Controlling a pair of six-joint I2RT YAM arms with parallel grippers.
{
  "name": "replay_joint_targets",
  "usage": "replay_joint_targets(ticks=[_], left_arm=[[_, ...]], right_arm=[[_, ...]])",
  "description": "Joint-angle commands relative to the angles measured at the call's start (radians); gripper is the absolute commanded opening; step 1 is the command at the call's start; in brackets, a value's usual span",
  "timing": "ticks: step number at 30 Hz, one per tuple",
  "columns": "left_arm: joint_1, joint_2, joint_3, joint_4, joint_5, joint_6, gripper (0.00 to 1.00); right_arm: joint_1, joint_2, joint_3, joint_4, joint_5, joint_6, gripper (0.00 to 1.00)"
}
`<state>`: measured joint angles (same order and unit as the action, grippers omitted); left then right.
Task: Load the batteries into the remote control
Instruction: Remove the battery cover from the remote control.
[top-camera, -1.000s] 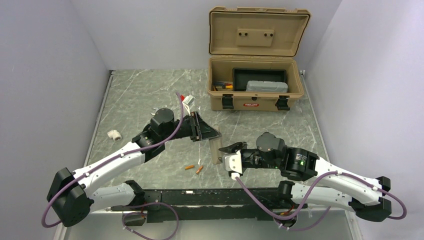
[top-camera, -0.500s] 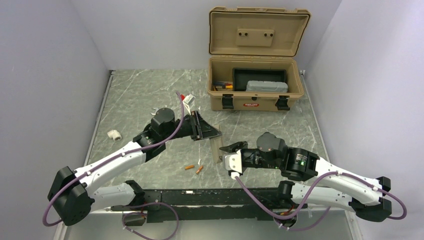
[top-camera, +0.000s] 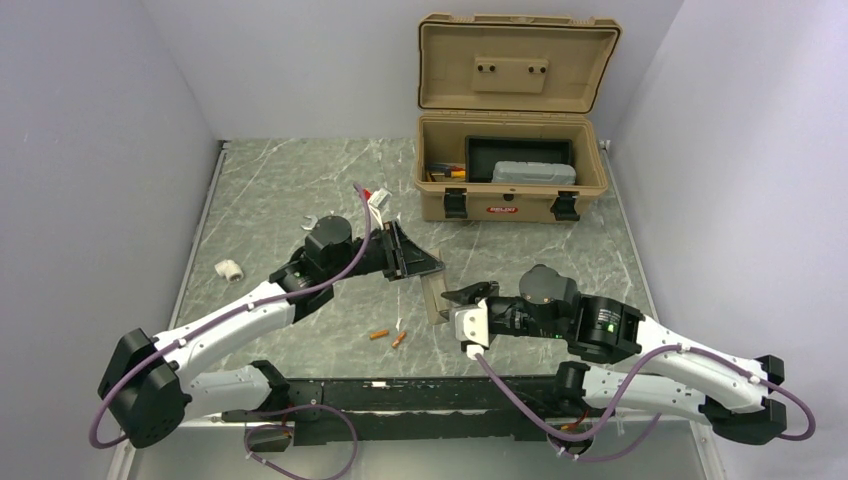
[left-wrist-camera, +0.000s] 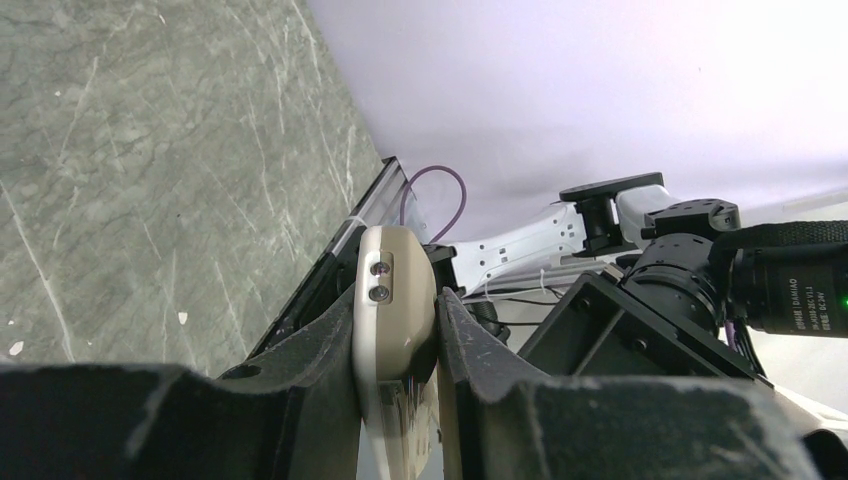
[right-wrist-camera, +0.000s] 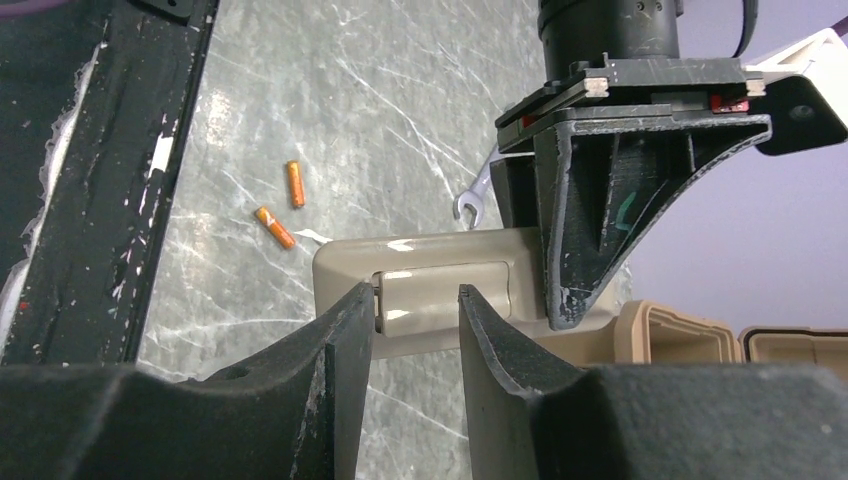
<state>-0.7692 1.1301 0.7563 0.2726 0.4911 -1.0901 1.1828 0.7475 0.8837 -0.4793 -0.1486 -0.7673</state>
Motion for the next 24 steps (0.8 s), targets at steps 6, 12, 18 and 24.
replay_joint_targets(ticks=[6,12,18,24], left_arm=[[-0.028,0.007,-0.015,0.013,0.073,-0.010,0.00],[-0.028,0.010,-0.006,0.019,0.074,-0.014,0.00],[-0.028,0.012,-0.005,0.046,0.077,-0.036,0.00],[-0.027,0.018,-0.008,0.074,0.070,-0.075,0.00]], right_arm=[[-0.008,-0.024,0.061,0.085,0.086,-0.036,0.38],[-0.009,-0.052,0.043,0.061,0.079,-0.021,0.38],[-0.008,-0.056,0.020,0.051,0.042,0.005,0.39],[-0.008,-0.048,-0.006,0.072,0.010,0.035,0.39]])
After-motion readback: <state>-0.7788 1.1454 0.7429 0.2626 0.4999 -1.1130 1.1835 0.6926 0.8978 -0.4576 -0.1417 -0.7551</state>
